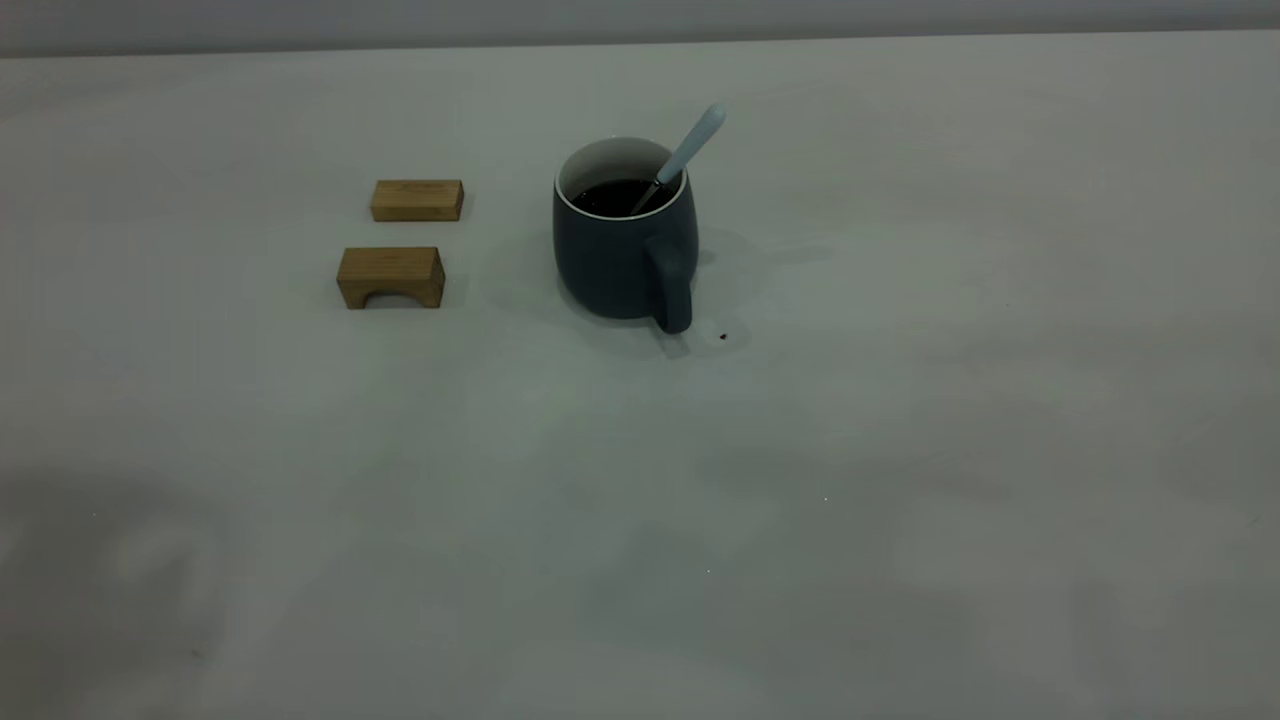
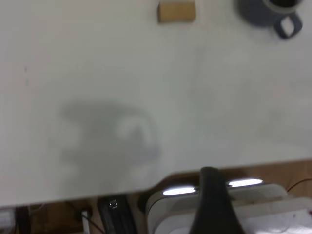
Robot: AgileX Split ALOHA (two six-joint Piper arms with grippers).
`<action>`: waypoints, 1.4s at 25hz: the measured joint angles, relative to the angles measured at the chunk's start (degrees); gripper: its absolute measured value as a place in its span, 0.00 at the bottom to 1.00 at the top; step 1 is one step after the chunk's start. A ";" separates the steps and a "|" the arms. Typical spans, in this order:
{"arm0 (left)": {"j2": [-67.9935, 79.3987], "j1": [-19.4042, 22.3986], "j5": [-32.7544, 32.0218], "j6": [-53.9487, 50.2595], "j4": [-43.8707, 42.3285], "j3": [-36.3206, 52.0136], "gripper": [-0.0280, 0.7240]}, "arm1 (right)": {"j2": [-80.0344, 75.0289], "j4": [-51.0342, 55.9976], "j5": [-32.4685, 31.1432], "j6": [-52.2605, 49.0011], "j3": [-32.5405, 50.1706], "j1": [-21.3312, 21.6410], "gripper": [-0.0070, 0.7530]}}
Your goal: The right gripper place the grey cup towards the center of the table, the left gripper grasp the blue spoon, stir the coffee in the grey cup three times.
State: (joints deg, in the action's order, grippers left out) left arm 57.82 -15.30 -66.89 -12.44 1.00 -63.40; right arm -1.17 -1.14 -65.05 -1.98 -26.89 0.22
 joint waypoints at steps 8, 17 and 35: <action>-24.57 9.09 0.00 8.89 -0.07 16.81 0.78 | 0.05 0.00 0.00 0.01 0.00 0.00 0.78; -49.16 17.74 0.28 12.44 -0.13 26.05 0.78 | 0.05 0.00 0.00 0.01 0.00 0.00 0.78; -58.89 18.15 1.84 12.80 -0.20 35.47 0.78 | 0.10 0.00 0.00 0.02 0.00 0.00 0.78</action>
State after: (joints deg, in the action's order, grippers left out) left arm -1.07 2.84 -65.05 0.35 0.80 -27.93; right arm -1.07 -1.14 -65.05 -1.96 -26.89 0.22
